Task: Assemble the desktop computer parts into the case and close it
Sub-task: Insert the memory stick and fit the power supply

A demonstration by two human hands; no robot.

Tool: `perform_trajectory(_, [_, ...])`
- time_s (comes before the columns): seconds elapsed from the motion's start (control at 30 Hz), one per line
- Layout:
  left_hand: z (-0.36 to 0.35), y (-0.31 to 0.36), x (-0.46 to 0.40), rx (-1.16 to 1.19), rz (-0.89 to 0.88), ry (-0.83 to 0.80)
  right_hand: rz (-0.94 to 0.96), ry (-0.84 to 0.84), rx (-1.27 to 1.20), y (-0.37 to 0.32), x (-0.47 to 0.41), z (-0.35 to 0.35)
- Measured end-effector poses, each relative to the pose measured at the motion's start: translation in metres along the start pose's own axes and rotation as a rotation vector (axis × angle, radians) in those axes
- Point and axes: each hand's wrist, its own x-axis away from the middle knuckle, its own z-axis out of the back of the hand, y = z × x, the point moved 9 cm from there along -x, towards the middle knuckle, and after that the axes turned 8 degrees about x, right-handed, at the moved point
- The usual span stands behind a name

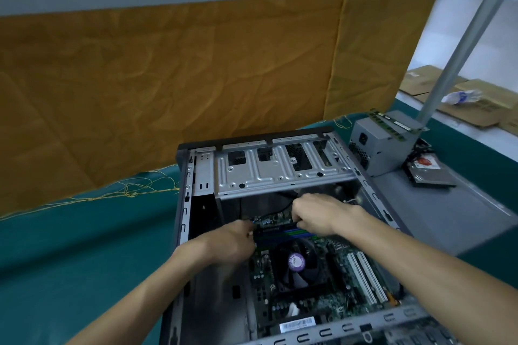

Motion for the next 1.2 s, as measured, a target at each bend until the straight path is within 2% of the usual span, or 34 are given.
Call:
perform_trajectory(0.1, [0.006,-0.01,-0.016,0.183,0.101,0.067,0.009,0.003,-0.029,-0.001,-0.002,0.0])
perform_trajectory(0.23, [0.0,-0.014,-0.028,0.348,0.215,0.044,0.05,0.065,-0.006,-0.01,-0.006,0.0])
perform_trajectory(0.5, [0.005,-0.017,-0.027,0.231,0.294,0.164,0.098,0.09,0.05,-0.019,-0.007,0.005])
perform_trajectory(0.63, [0.011,-0.013,-0.026,0.196,0.226,0.219,0.131,0.078,0.102,-0.026,-0.006,0.008])
perform_trajectory(0.87, [0.017,-0.003,-0.029,-0.05,0.141,0.274,0.17,0.058,0.252,-0.032,-0.007,0.009])
perform_trajectory(1.07, [0.02,0.001,-0.035,-0.191,0.083,0.285,0.177,0.05,0.273,-0.039,-0.011,0.01])
perform_trajectory(1.2, [0.021,0.004,-0.037,-0.225,0.063,0.287,0.15,0.063,0.187,-0.031,-0.009,0.005])
